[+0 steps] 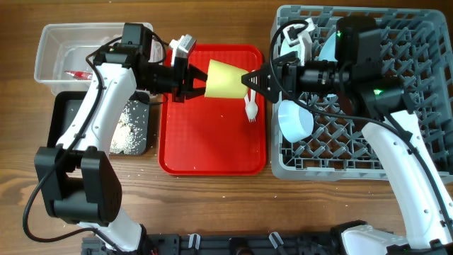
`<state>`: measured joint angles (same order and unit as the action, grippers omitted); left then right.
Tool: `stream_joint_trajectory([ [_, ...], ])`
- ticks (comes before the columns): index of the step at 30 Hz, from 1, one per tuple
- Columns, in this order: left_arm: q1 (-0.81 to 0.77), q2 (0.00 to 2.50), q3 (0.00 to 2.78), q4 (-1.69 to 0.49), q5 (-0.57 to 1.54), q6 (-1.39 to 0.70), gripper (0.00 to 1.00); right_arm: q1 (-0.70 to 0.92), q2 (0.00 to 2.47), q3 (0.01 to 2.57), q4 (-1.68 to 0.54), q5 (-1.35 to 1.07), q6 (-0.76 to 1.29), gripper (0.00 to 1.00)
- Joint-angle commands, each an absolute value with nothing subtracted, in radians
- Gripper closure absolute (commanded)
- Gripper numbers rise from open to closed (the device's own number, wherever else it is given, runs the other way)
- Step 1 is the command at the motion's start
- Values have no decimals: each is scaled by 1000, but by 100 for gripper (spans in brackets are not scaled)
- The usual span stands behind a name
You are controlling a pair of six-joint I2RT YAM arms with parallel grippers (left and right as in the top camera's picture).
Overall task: Sort waste into correct bins and load items into the dishwasher rack
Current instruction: 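Reach the left gripper to the yellow cup and lift it, then grasp the yellow cup with the right gripper and open the left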
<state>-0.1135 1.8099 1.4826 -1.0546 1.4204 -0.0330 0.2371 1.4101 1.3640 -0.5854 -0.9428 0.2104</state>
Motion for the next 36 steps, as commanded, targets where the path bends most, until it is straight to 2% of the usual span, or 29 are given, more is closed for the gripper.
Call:
stream_joint_trajectory([
  [1,-107,1794,1496,-1055,1558,23,96,238,1448,1366,-559,-1026,144,1],
  [12,-107,1794,1496,-1055,1564,23,96,238,1526,1366,-520,-1279,-3,12],
  [16,-107,1794,1496,-1055,1564,23,96,239,1532,1366,-521,-1282,-17,18],
  [36,-107,1794,1496,-1055,1563,23,96,298,1559,1366,-491,-1282,-25,18],
])
